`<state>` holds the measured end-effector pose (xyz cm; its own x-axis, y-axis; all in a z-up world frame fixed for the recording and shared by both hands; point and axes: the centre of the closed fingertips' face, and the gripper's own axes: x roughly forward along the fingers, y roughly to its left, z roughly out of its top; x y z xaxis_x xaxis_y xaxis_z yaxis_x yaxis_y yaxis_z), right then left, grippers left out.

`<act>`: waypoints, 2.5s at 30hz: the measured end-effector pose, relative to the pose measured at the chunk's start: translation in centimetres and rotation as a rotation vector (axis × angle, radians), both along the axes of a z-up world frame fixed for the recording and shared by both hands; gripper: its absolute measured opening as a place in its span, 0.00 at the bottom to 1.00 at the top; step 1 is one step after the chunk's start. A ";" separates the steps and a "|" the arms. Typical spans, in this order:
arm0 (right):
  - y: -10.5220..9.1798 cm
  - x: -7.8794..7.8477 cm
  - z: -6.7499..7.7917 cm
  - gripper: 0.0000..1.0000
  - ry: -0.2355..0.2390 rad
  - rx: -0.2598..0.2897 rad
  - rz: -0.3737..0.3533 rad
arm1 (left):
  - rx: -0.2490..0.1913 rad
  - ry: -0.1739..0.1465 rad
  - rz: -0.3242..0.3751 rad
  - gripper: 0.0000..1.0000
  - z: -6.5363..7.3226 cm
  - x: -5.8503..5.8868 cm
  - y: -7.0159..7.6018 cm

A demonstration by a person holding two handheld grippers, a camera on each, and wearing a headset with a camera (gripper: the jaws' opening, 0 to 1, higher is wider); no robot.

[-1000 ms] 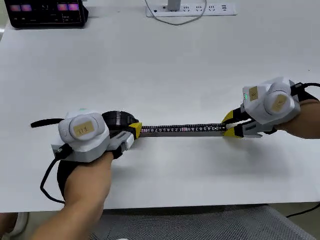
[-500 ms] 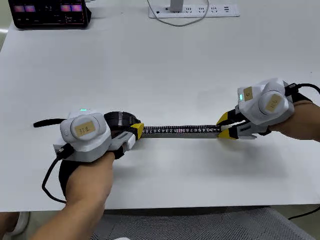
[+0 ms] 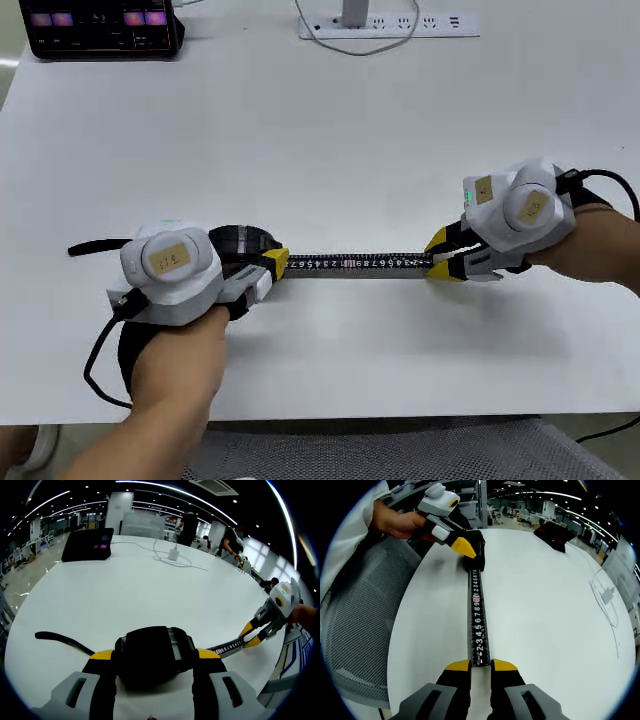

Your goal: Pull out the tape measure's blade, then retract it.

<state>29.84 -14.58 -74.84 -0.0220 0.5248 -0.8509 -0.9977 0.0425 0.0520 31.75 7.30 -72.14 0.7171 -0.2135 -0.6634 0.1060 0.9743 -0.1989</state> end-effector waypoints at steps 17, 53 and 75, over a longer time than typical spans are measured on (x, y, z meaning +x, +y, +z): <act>0.6 0.2 -0.3 0.11 0.013 0.012 -0.004 | -0.009 -0.001 0.002 0.57 -0.2 0.1 0.0; 4.5 0.3 -0.1 0.11 0.041 0.059 0.008 | -0.035 -0.003 0.003 0.57 -0.2 0.2 0.1; 7.3 0.6 0.1 0.11 0.055 0.102 0.013 | -0.050 0.001 0.007 0.57 -0.1 0.1 0.1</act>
